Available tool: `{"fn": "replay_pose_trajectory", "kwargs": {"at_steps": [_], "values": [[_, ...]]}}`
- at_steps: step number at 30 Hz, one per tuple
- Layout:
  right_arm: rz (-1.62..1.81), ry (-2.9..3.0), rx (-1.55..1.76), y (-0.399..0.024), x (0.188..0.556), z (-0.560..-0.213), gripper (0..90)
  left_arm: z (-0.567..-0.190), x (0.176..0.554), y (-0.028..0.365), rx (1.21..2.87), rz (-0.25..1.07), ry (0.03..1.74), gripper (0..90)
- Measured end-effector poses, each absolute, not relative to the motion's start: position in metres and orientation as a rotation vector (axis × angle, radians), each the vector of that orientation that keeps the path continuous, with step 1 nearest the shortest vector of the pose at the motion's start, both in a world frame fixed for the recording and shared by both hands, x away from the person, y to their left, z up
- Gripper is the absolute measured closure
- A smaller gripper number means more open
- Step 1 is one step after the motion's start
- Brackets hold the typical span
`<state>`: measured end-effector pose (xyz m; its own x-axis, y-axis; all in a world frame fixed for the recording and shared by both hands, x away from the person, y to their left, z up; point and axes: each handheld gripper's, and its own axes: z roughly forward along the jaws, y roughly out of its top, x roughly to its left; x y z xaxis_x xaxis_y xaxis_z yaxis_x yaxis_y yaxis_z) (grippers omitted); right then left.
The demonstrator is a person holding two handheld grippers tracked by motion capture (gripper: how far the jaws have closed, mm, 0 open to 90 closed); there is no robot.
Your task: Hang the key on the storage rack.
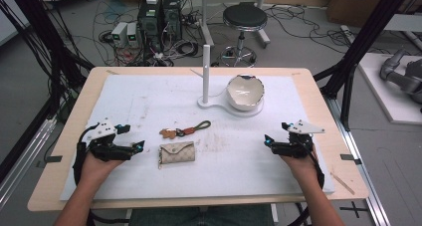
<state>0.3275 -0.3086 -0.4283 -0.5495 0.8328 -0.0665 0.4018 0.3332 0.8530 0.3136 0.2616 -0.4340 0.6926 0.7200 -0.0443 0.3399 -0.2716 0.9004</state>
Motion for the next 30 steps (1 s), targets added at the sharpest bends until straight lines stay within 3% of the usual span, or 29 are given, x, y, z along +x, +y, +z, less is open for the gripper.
{"fn": "replay_pose_trajectory", "kwargs": {"at_steps": [20, 30], "values": [[1.113, 2.122, 1.05, -0.308, 0.316, -0.428, 17.9, -0.432, 0.324, 0.252, 1.891, 0.457, 0.813, 14.8], [1.103, 2.132, 1.046, -0.313, 0.306, -0.429, 17.9, -0.418, 0.345, 0.217, 1.939, 0.435, 0.712, 14.8]]}}
